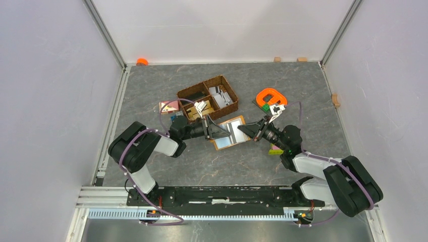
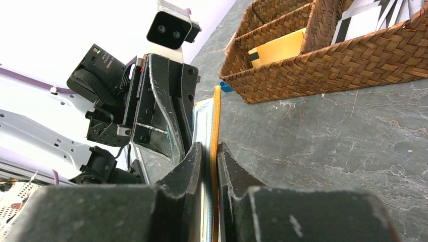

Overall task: Take the credit cards out of the card holder
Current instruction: Remove the credit card from the card holder.

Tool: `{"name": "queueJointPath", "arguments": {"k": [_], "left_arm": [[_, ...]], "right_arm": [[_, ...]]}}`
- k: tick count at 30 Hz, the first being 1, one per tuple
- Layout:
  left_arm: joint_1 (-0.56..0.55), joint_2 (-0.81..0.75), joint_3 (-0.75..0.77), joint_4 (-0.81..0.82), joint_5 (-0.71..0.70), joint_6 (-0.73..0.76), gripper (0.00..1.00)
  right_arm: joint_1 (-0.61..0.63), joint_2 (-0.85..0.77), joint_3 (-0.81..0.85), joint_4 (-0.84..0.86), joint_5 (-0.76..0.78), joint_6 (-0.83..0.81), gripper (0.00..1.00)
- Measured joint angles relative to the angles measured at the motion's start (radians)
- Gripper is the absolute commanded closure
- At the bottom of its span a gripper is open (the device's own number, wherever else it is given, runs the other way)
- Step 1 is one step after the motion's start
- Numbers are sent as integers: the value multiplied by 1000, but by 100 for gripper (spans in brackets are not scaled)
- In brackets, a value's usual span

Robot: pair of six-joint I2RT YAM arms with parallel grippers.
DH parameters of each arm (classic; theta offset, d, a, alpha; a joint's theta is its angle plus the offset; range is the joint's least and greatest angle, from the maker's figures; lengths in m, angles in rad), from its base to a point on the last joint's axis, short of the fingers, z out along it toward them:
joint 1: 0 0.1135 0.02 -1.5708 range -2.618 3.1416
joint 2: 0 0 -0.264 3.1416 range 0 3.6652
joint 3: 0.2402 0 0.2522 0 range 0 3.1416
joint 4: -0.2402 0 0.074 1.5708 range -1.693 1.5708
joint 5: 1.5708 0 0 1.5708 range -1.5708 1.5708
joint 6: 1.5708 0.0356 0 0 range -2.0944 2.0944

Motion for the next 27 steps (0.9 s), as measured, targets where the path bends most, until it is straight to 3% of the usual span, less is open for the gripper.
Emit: {"name": "queueJointPath", "arguments": {"k": [5, 7, 8, 12, 16, 19, 22, 27], "left_arm": [[0, -3, -2, -6, -2, 0, 83], [2, -16, -9, -7, -4, 1, 96], [3, -26, -16, -6, -5, 3, 98], [10, -53, -31, -5, -11, 8, 98], [12, -57, -32, -3, -23, 8, 98], [19, -60, -32, -6, -28, 8, 98], [24, -60, -32, -6, -31, 8, 98], [25, -60, -32, -13, -31, 8, 98]], "right_arm": [[3, 7, 0, 6, 0, 0, 100], [5, 10, 0, 14, 0, 2, 100], [8, 11, 0, 20, -1, 5, 99], [17, 10, 0, 39, -2, 6, 74], [26, 4, 0, 4, -3, -5, 72], [24, -3, 0, -24, -7, -3, 75], [10, 2, -8, -7, -32, 25, 90], [-16, 63, -33, 96, -80, 116, 100]]}}
